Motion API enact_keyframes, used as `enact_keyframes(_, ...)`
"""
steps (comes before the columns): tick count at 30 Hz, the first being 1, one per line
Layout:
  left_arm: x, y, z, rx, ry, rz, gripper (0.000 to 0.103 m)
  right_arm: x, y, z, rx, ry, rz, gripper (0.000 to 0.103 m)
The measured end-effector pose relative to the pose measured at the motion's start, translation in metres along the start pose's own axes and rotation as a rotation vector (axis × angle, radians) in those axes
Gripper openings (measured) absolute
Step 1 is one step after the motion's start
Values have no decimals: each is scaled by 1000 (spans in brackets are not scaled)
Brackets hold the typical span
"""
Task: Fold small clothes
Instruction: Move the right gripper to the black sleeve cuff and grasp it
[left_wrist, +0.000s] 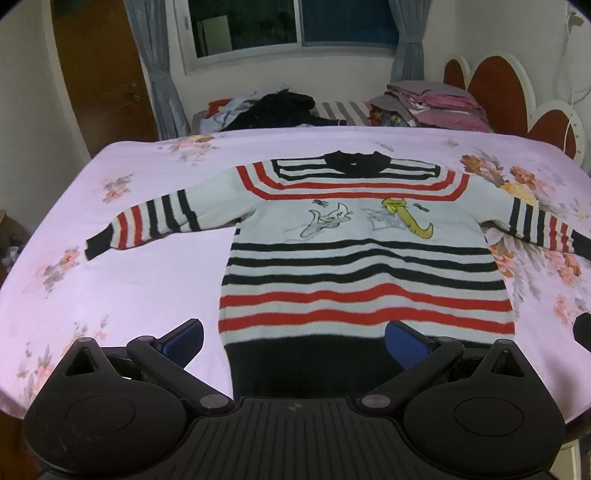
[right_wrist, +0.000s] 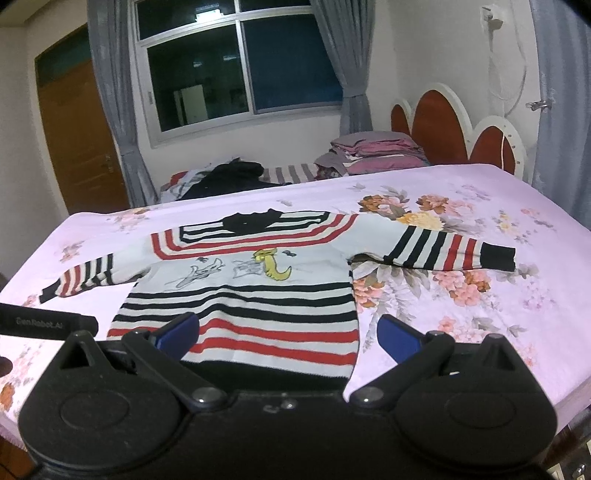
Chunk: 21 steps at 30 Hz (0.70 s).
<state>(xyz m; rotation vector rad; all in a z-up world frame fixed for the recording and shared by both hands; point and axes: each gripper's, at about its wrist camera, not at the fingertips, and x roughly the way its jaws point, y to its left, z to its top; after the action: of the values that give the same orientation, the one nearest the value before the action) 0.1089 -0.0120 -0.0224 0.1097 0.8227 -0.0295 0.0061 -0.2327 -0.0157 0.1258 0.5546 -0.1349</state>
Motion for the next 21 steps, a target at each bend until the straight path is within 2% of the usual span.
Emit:
enact_keyframes(8, 51, 12, 37, 29, 2, -10, 103, 39, 6, 16, 48, 16, -67, 103)
enact_keyframes(21, 136, 46, 88, 53, 28, -52, 103, 98, 6, 44, 123, 22, -236, 101)
